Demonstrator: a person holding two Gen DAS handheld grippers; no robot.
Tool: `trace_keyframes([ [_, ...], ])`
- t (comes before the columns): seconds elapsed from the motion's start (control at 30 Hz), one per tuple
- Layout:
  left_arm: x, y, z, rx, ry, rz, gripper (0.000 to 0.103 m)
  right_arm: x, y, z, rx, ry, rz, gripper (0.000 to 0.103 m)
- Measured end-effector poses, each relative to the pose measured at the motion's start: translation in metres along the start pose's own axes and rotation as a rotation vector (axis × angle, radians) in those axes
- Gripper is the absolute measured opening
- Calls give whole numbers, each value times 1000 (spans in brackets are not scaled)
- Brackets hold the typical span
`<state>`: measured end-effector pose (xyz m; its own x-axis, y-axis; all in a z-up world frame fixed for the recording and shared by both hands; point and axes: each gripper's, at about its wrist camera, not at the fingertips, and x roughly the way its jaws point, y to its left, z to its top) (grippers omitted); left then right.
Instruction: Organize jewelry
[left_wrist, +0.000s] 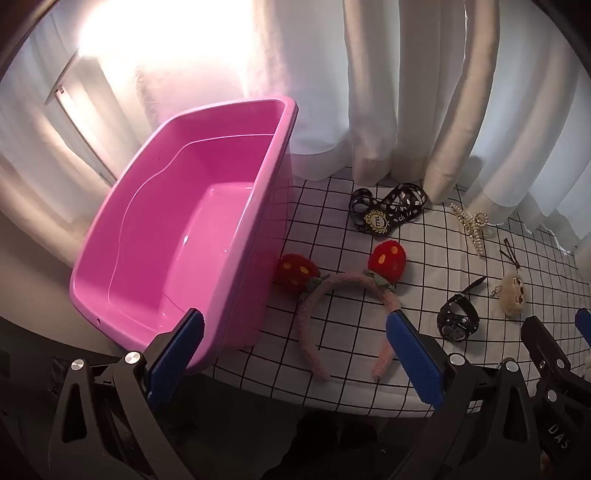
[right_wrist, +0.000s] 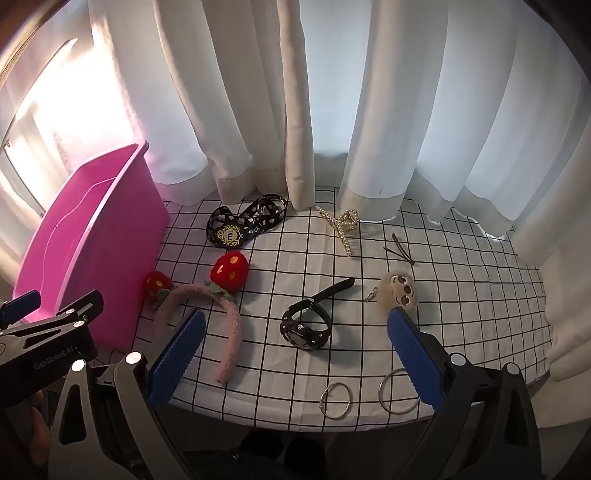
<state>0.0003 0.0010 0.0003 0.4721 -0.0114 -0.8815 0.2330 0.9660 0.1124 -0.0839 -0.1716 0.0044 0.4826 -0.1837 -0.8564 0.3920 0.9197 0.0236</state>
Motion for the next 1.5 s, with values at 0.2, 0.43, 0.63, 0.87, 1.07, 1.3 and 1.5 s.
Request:
trace_keyframes([
  [0.2, -2, 6, -2, -11, -32, 18, 97, -1, 0, 0, -4, -8, -7, 94],
  [0.43, 0, 6, -3, -15, -18, 27, 97, 1, 3, 0, -7, -2, -3, 94],
  [0.63, 0, 1, -3, 15, -19, 43, 97, 0, 1, 0, -2, 0, 1, 94],
  [0.87, -3, 4, -4, 1, -26, 24, 97, -1, 2, 2, -4, 1, 6, 94],
  [1.07, -2, 6, -3, -7, -19, 24, 97, 0, 2, 1, 3, 6, 8, 94],
  [1.3, -1, 6, -3, -7, -9, 20, 97, -1, 1, 0, 4, 12, 11, 94],
  [1.5, -2, 7, -4, -9, -8, 18, 97, -2, 3, 0, 0, 13, 12, 94],
])
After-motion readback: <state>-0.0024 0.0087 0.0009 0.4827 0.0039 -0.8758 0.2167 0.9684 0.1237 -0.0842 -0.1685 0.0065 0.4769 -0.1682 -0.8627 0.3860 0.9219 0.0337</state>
